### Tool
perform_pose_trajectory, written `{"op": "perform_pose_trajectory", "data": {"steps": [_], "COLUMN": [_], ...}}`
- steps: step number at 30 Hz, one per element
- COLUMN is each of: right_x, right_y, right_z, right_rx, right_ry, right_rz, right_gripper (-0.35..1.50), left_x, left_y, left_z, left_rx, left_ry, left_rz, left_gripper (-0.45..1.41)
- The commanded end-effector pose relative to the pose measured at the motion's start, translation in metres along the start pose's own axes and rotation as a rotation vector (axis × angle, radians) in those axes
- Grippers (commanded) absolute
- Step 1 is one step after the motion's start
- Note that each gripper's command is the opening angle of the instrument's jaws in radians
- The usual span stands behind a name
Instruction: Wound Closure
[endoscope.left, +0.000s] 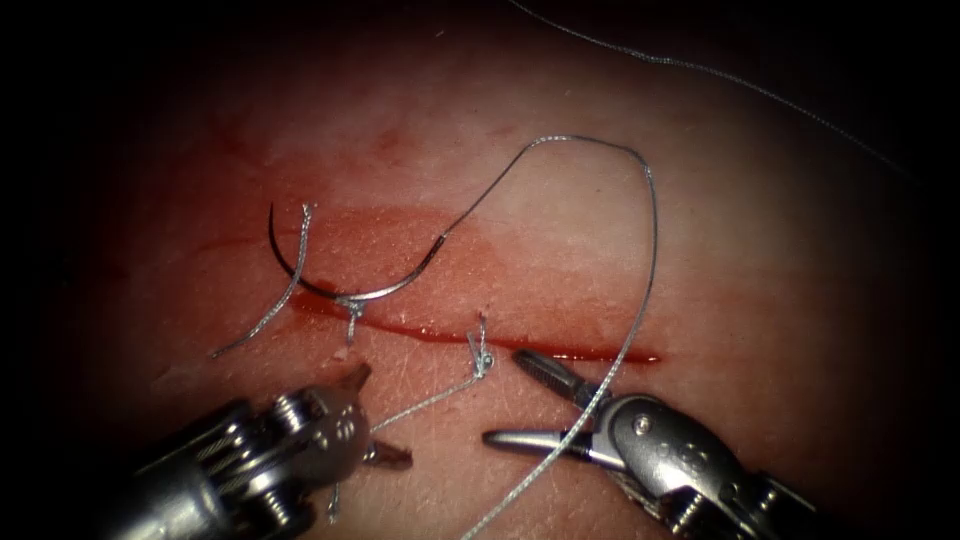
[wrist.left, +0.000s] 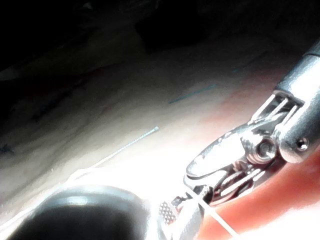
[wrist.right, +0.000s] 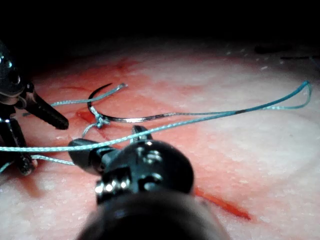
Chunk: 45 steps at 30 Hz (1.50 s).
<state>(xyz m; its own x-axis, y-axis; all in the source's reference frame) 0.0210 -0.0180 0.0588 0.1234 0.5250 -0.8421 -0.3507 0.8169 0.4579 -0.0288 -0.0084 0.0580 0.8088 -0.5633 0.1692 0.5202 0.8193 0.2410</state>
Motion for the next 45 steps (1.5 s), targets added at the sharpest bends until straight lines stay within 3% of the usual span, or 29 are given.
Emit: {"op": "perform_pose_trajectory", "data": {"steps": [1,4,5,8,11,16,17,18,23,35,45], "right_x": [0.0009,0.0009,0.0009,0.0010,0.0012,0.0019,0.0020,0.0026,0.0029,-0.0018,-0.0007], "right_y": [0.0004,0.0004,0.0003,0.0003,0.0003,0.0005,0.0006,0.0008,0.0005,0.0031,0.0018], "right_z": [0.0005,0.0005,0.0005,0.0006,0.0009,0.0037,0.0042,0.0052,0.0076,0.0087,0.0094], "right_rx": [-0.001,-0.001,-0.001,-0.001,-0.011,-0.054,-0.065,-0.085,-0.120,-0.138,-0.141], "right_ry": [0.007,0.007,0.007,0.006,0.007,0.008,0.006,-0.004,-0.028,-0.113,-0.119], "right_rz": [-0.005,-0.005,-0.005,-0.004,-0.020,-0.238,-0.272,-0.343,-0.430,-0.479,-0.493], "right_gripper": [0.93,0.93,0.93,0.91,0.84,0.89,0.91,1.06,1.08,1.16,1.18], "left_x": [-0.0008,0.0001,0.0004,0.0010,0.0002,-0.0037,-0.0040,-0.0047,-0.0058,-0.0057,-0.0055], "left_y": [0.0006,0.0006,0.0006,0.0006,0.0012,0.0029,0.0029,0.0027,0.0018,0.0016,0.0015], "left_z": [-0.0002,0.0017,0.0026,0.0031,0.0017,-0.0028,-0.0031,-0.0035,-0.0030,-0.0031,-0.0027], "left_rx": [-0.005,-0.013,-0.016,0.006,0.028,-0.055,-0.060,-0.066,-0.086,-0.085,-0.086], "left_ry": [0.005,0.040,0.048,0.076,0.081,-0.025,-0.036,-0.058,-0.065,-0.061,-0.063], "left_rz": [-0.012,-0.020,-0.018,-0.046,-0.050,-0.084,-0.088,-0.105,-0.096,-0.084,-0.081], "left_gripper": [0.69,0.69,0.61,-0.45,-0.45,-0.45,-0.45,-0.45,-0.45,-0.45,-0.45]}}
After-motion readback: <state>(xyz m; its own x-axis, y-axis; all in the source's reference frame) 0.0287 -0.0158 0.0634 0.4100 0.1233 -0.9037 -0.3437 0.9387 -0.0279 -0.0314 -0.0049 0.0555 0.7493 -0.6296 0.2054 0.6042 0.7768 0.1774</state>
